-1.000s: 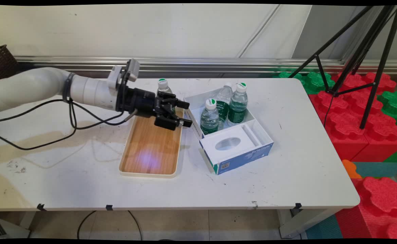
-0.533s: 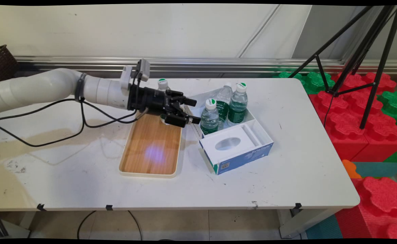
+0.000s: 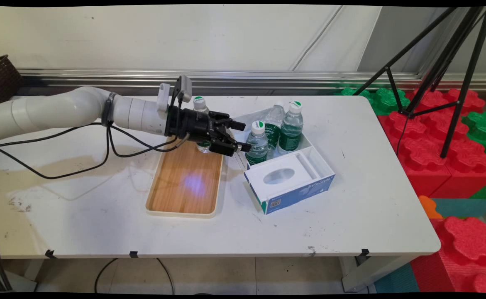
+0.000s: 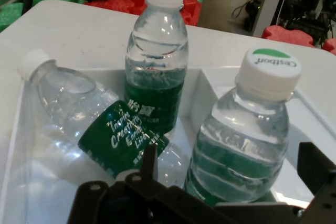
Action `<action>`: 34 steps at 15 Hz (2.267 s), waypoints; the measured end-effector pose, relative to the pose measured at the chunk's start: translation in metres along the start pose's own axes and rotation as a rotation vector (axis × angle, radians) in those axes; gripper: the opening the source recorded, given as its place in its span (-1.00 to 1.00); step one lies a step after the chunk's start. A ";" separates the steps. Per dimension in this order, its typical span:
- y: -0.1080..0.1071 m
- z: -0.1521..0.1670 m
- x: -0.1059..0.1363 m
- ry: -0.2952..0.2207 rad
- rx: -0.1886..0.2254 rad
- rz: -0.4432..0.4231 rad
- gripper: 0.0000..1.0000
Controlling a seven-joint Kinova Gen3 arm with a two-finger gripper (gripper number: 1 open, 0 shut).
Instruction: Pick up the green bottle from the white box, then place the picked object on the tray
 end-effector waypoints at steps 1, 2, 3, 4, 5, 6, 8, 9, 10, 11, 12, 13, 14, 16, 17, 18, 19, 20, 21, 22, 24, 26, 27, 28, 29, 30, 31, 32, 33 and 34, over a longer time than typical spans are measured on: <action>0.000 0.001 -0.001 -0.001 0.001 0.000 1.00; 0.000 0.003 -0.002 -0.001 0.001 -0.001 1.00; 0.000 0.004 -0.004 -0.002 0.001 -0.001 1.00; 0.000 0.006 -0.005 -0.002 0.000 -0.002 1.00; 0.000 0.007 -0.005 -0.003 0.000 -0.002 1.00; 0.001 0.008 -0.006 -0.003 -0.001 -0.003 1.00; 0.001 0.011 -0.007 -0.003 -0.002 -0.004 1.00; 0.001 0.012 -0.007 -0.002 -0.002 -0.005 1.00; 0.002 0.013 -0.007 -0.002 -0.003 -0.005 1.00; 0.002 0.014 -0.008 -0.002 -0.003 -0.006 1.00; 0.002 0.016 -0.008 -0.001 -0.004 -0.006 1.00; 0.002 0.017 -0.008 -0.001 -0.004 -0.006 1.00; 0.002 0.019 -0.008 0.000 -0.005 -0.007 1.00; 0.002 0.022 -0.009 0.000 -0.005 -0.008 1.00; 0.002 0.024 -0.009 0.001 -0.006 -0.008 1.00; 0.001 0.026 -0.009 0.002 -0.005 -0.008 1.00; 0.001 0.027 -0.009 0.003 -0.005 -0.006 1.00; 0.000 0.028 -0.009 0.005 -0.004 -0.006 -1.00; 0.000 0.030 -0.009 0.005 -0.005 -0.005 -1.00; 0.000 0.031 -0.009 0.006 -0.005 -0.005 -1.00; -0.001 0.032 -0.010 0.006 -0.005 -0.005 -1.00; -0.003 0.033 -0.010 0.006 -0.005 -0.005 -1.00; -0.003 0.032 -0.010 0.006 -0.004 -0.004 -1.00; -0.004 0.032 -0.010 0.006 -0.004 -0.004 -1.00; -0.005 0.032 -0.010 0.006 -0.004 -0.003 -1.00; -0.005 0.031 -0.009 0.006 -0.004 -0.002 -1.00; -0.006 0.030 -0.009 0.007 -0.004 -0.001 -1.00; -0.007 0.029 -0.008 0.008 -0.004 0.001 -1.00; -0.008 0.026 -0.006 0.010 -0.005 0.003 -1.00; -0.009 0.024 -0.005 0.012 -0.006 0.006 -1.00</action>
